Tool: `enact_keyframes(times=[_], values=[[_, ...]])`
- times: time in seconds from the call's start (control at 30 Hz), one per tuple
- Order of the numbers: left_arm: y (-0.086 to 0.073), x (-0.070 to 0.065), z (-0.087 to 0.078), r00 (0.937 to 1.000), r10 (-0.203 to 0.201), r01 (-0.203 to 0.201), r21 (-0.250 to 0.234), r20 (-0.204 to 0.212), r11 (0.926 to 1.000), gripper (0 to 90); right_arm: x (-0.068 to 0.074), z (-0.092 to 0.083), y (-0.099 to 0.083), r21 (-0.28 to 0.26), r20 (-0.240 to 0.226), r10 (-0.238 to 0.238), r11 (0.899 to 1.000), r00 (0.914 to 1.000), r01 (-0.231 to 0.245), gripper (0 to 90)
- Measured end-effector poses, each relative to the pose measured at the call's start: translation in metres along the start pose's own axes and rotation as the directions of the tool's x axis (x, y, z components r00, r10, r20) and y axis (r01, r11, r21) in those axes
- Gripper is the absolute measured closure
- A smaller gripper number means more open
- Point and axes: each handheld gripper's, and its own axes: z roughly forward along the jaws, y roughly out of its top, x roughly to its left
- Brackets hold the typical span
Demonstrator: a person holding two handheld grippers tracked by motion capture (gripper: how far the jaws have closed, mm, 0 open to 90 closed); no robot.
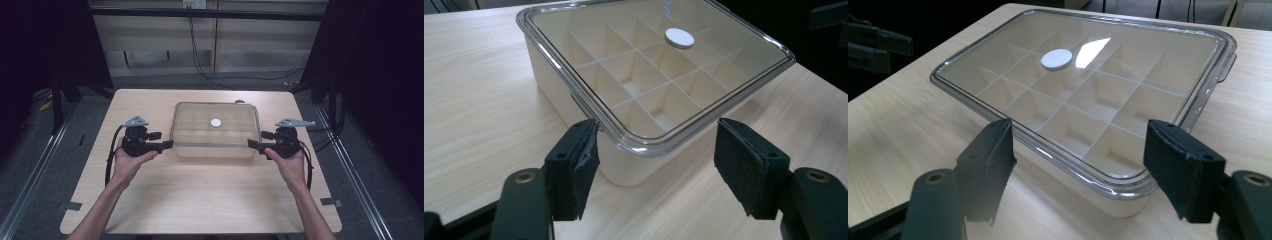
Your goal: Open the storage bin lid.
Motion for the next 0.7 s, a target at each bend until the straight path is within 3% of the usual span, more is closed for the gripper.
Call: enact_keyframes(times=[0.1,0.37,0.43,0.57,0.7], values=[[0.001,0.004,0.0,0.9999,-0.001,0.001,-0.006,0.017,1.0,31.4,-0.001,0.001,0.002,0.006,-0.011,-0.001,1.0,0.9999,0.001,29.6],[0.003,0.023,0.003,0.9991,-0.036,0.036,0.013,-0.021,0.9993,28.6,-0.007,0.009,0.006,0.036,0.007,-0.007,0.999,1.0,0.007,27.7],[0.006,0.025,0.006,0.9987,-0.024,0.025,0.034,-0.045,0.9991,29.2,-0.01,0.012,0.009,0.043,0.006,-0.001,0.999,1.0,0.001,26.5],[0.014,0.028,0.008,0.998,-0.039,0.04,0.02,-0.049,0.999,29.1,-0.017,0.018,0.017,0.044,0.012,0.007,0.999,0.9999,-0.008,24.7],[0.018,0.028,0.018,0.9981,-0.029,0.032,0.039,-0.053,0.9987,27.0,-0.022,0.025,0.025,0.058,0.021,0.005,0.998,0.9998,-0.006,23.9]])
